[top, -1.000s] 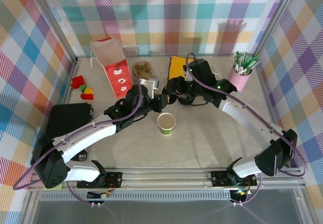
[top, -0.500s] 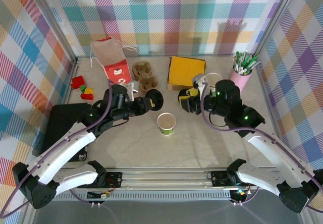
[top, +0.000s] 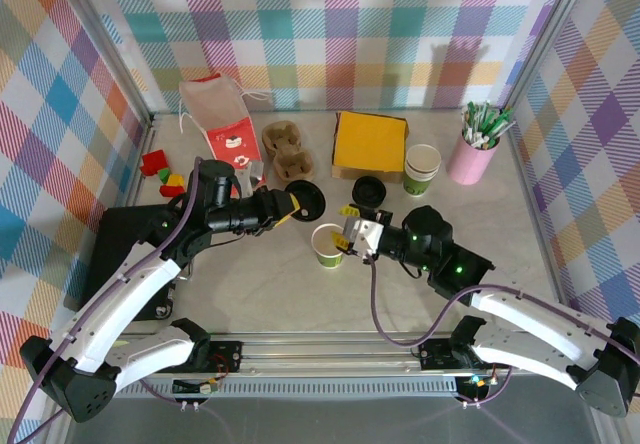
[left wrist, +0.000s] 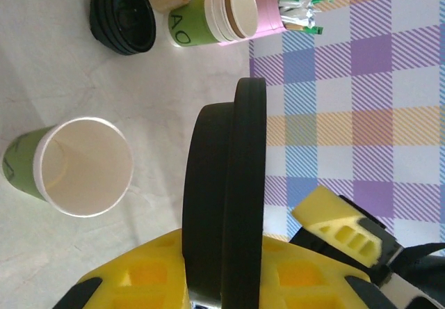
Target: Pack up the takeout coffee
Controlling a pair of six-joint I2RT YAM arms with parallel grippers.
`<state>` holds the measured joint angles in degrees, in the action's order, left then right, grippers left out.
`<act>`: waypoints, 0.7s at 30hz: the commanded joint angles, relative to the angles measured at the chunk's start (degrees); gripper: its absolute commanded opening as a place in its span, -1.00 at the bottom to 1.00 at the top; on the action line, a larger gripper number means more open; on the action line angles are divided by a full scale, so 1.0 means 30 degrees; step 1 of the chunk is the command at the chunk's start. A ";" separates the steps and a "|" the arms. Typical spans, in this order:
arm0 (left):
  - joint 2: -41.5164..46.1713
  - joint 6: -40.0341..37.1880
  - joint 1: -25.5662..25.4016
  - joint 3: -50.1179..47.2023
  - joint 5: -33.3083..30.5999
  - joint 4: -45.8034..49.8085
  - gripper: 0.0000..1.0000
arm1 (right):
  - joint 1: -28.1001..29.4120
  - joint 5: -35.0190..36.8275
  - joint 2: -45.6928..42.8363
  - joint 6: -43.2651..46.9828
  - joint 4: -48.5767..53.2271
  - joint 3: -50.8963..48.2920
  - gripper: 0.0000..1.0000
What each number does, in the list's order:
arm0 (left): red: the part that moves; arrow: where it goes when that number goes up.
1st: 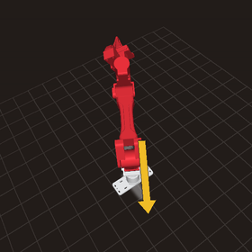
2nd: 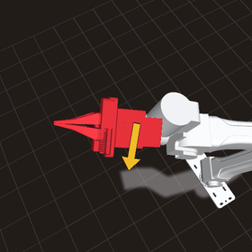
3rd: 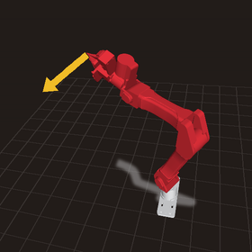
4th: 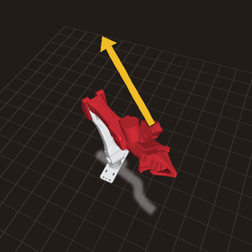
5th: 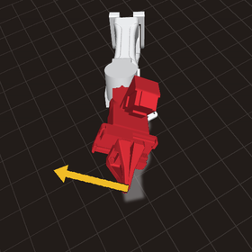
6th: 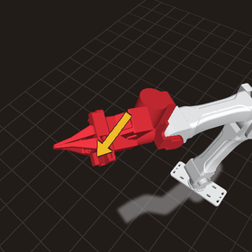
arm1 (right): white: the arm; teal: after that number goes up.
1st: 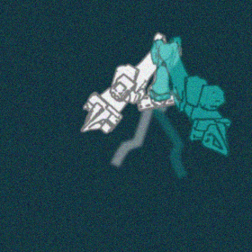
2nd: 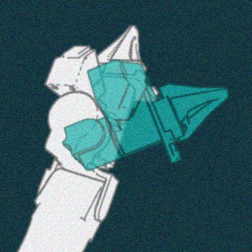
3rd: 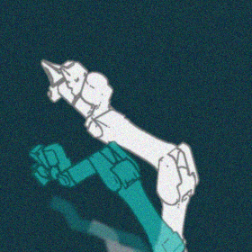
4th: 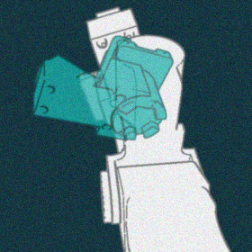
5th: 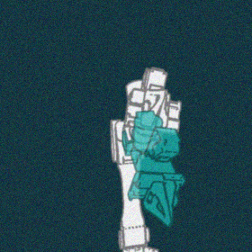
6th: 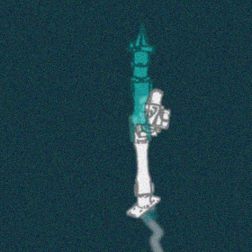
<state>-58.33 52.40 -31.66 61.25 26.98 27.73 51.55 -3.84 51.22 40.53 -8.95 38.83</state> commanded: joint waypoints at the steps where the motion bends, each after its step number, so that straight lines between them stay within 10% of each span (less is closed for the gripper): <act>1: 0.0197 0.1936 0.0153 0.0144 0.1327 -0.1083 -0.88 | 0.0608 0.1515 0.0258 0.2480 -0.3452 -0.0389 -0.07; 21: 0.1094 0.3713 0.0153 -0.1104 0.1582 -0.2167 -0.88 | 0.1773 0.3576 0.2580 0.4152 -0.4395 0.0714 -0.30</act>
<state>-56.31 60.47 -31.66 58.50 29.56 22.28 56.31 5.50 58.26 51.81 -19.68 38.79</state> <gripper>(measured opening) 0.201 0.353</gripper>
